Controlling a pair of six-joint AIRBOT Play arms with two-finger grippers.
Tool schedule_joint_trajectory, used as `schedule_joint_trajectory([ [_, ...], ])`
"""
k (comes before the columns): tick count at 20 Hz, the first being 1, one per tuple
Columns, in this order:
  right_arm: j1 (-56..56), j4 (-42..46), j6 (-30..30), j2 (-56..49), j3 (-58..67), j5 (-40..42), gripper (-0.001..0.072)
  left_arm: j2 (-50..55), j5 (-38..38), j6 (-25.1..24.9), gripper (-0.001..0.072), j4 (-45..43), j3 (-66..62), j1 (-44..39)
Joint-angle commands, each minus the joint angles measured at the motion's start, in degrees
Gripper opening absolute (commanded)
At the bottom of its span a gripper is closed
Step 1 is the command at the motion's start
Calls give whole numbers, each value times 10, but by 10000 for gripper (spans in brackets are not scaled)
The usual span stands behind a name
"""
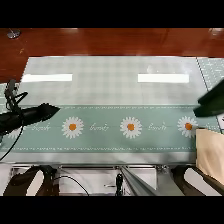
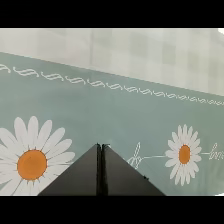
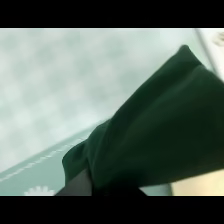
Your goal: Fold the shirts.
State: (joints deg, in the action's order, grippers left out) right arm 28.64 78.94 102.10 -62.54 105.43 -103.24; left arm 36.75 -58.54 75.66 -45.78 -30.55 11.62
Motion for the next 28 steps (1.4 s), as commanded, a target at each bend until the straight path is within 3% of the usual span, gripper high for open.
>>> schedule_joint_trajectory([
  [1, 85, 98, 10, 87, -104, -31, 18, 0, 3, 0, 29, 0, 0, 0],
  [3, 133, 169, 14, 144, -176, -31, 18, 0, 6, 0, 29, 0, 0, 0],
  [6, 193, 250, -35, 214, -261, -31, 18, 0, 28, 0, 30, 0, 0, 0],
  [8, 222, 323, -3, 260, -315, -31, 43, 0, 43, 0, 29, 0, 0, 0],
  [9, 238, 363, 37, 282, -338, -30, 242, 0, 46, 0, 30, 4, 0, 0],
  [10, 251, 378, 57, 297, -356, -24, 524, 0, 46, 0, 29, 7, 0, 0],
  [11, 260, 372, 54, 303, -365, -8, 631, 0, 46, 0, 30, 8, 0, 0],
  [12, 260, 362, 56, 302, -365, 3, 632, 0, 46, 0, 30, 9, 0, 0],
  [14, 260, 298, 48, 290, -363, 44, 631, 1, 58, 0, 30, 19, 0, 0],
  [16, 260, 163, 39, 265, -351, 112, 617, 7, 71, -9, 29, 52, -17, 0],
  [17, 259, 70, 39, 246, -341, 151, 533, 15, 70, -22, 29, 73, -37, 0],
  [18, 255, -28, 34, 224, -332, 184, 398, 28, 69, -32, 28, 95, -69, 0],
  [19, 238, -149, -3, 200, -330, 223, 110, 45, 68, -32, 28, 109, -112, -4],
  [20, 201, -249, -47, 176, -330, 262, 17, 66, 66, -32, 28, 112, -161, -12],
  [21, 146, -300, -60, 152, -330, 293, 17, 93, 60, -32, 28, 111, -223, -30],
  [22, 71, -307, -72, 129, -330, 320, 17, 125, 50, -32, 28, 111, -288, -56],
  [24, -99, -234, -89, 81, -330, 357, 17, 192, 20, -30, 27, 82, -404, -124],
  [26, -258, -116, -85, 26, -330, 370, 17, 248, -16, 0, 27, -41, -477, -210],
  [28, -370, 0, -60, -32, -330, 366, 18, 279, -39, 76, 28, -197, -470, -275],
])
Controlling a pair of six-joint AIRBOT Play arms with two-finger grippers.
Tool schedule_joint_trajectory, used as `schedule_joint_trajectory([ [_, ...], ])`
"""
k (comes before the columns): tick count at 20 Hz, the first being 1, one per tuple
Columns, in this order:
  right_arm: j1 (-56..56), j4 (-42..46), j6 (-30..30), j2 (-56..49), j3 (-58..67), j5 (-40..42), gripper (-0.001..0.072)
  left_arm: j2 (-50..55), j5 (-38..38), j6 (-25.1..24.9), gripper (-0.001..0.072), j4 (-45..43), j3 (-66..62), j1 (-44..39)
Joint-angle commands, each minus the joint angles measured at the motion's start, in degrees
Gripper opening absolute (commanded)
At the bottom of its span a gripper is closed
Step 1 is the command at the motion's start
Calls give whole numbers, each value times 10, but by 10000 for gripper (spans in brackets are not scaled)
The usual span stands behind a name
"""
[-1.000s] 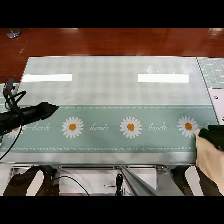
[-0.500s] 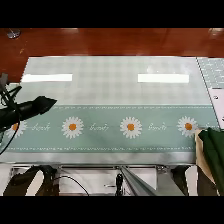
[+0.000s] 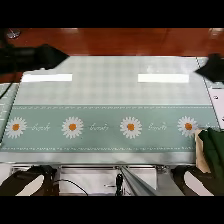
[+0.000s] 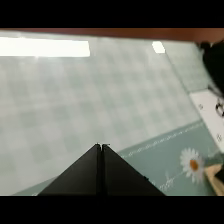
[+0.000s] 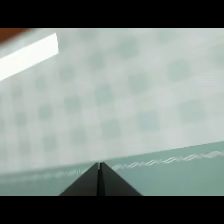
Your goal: Fold the shirts.
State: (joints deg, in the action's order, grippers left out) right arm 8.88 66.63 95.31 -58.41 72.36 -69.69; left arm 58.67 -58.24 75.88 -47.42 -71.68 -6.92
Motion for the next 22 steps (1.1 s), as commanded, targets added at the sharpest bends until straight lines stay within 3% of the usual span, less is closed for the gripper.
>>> schedule_joint_trajectory([
  [1, -207, 179, 35, -101, 1, 25, 18, 70, -44, 127, 29, -254, -33, -108],
  [3, -230, 250, 69, -140, 1, 3, 18, 82, -42, 186, 29, -328, 32, -110],
  [5, -230, 259, 75, -160, 1, -3, 18, 87, -43, 205, 29, -332, 74, -93],
  [22, -230, 246, 75, -160, 1, -1, 18, 88, -43, 196, 29, -334, 81, -80],
])
